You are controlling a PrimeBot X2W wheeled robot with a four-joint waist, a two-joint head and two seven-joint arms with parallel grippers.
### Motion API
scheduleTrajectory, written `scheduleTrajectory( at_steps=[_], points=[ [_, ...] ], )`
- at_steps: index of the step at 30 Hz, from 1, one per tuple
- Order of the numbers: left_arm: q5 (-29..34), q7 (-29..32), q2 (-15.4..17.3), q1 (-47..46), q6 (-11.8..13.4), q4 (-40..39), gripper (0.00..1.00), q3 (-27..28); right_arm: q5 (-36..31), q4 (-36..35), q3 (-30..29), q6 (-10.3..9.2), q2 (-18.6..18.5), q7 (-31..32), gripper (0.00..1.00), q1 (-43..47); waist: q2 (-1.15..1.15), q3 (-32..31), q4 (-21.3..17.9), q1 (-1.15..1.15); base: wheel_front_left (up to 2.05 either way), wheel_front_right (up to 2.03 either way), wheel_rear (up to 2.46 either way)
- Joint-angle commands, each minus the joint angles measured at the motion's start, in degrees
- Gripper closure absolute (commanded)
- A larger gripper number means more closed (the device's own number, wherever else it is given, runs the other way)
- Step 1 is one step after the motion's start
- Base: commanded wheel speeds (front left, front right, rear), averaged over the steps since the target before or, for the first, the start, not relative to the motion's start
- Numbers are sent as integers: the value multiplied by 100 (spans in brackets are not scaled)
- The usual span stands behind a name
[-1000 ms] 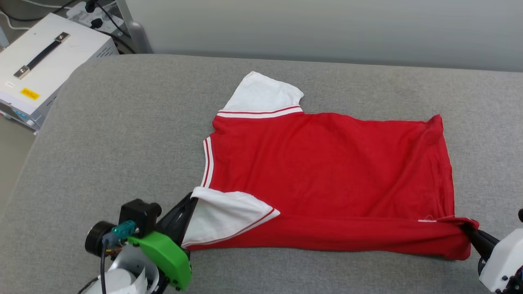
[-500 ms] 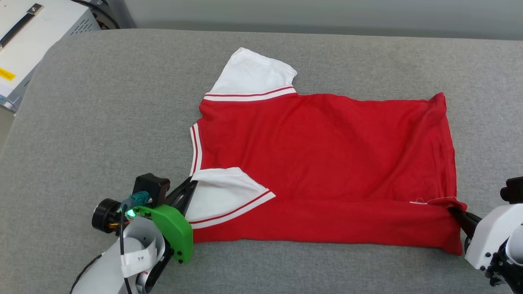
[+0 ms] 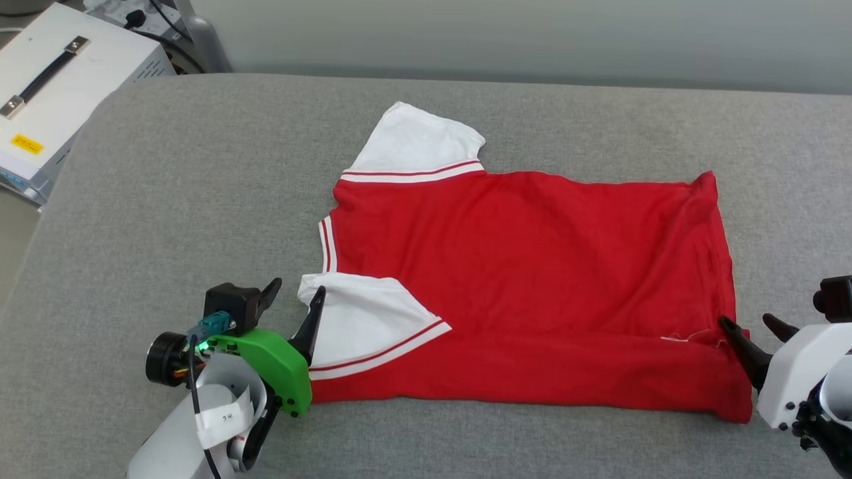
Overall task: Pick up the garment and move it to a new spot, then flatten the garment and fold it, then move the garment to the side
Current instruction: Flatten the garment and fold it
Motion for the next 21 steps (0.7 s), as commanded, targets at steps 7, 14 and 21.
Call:
scheduleTrajectory(
  at_steps=[7, 14, 21],
  points=[
    [-157, -143, 142, 391, 301, -425, 0, 231, -1191, -536, -148, -46, -178, -71, 0, 373, 66, -436, 129, 0, 0, 0, 0],
    [-459, 208, 353, 1181, 700, -1186, 0, 388, -1554, -1031, -707, -46, 378, 401, 0, 940, 66, -582, 142, 0, 0, 0, 0],
    [-726, 1096, 546, 1894, 1019, -2076, 0, 224, -1498, -1352, -935, -46, 889, 776, 0, 1306, 66, -502, 93, 0, 0, 0, 0]
  ],
)
